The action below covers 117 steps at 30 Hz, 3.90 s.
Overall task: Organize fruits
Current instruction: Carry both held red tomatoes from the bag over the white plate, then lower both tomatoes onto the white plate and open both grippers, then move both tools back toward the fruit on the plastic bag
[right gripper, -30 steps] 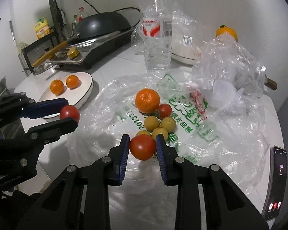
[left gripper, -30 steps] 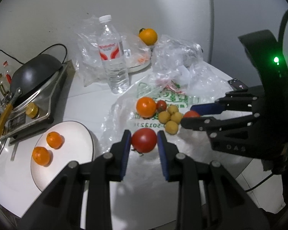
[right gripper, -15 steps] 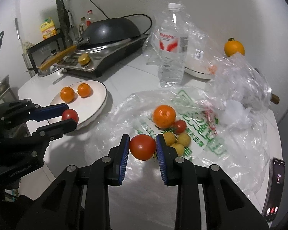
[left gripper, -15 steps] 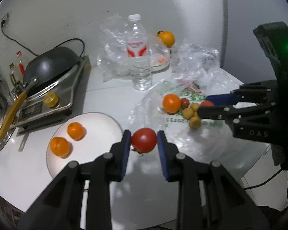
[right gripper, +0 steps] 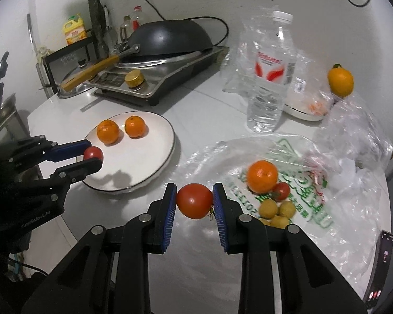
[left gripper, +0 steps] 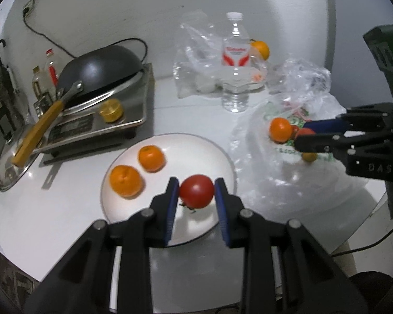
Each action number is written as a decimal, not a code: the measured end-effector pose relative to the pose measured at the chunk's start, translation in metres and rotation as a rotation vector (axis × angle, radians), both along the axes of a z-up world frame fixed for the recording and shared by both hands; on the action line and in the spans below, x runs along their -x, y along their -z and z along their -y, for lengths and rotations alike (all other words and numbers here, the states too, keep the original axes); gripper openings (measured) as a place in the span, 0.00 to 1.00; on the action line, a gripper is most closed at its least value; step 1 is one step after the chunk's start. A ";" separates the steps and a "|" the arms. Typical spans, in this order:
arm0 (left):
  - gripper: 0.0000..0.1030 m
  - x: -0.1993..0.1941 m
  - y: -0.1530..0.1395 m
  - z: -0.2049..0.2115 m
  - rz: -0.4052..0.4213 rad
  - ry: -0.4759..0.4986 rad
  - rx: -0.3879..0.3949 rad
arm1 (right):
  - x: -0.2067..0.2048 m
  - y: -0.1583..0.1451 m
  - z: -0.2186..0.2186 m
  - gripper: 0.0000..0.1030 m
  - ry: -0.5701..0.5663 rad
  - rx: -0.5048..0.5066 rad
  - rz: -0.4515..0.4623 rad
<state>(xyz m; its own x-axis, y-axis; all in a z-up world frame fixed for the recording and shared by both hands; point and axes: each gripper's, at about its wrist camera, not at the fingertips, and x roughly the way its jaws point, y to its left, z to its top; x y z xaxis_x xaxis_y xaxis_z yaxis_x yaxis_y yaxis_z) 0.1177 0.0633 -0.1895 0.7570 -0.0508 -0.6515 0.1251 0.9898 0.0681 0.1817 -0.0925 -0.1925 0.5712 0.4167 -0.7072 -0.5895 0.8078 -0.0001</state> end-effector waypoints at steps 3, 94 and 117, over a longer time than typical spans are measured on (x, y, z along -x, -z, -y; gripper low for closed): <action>0.28 0.001 0.003 -0.013 -0.002 -0.016 0.006 | -0.001 0.001 -0.013 0.29 -0.015 0.005 -0.002; 0.47 0.010 -0.015 -0.034 -0.001 -0.107 0.039 | 0.006 0.004 -0.057 0.31 -0.130 -0.076 -0.063; 0.47 -0.013 -0.021 0.070 -0.017 0.024 0.007 | 0.001 0.001 0.061 0.31 0.005 -0.130 -0.037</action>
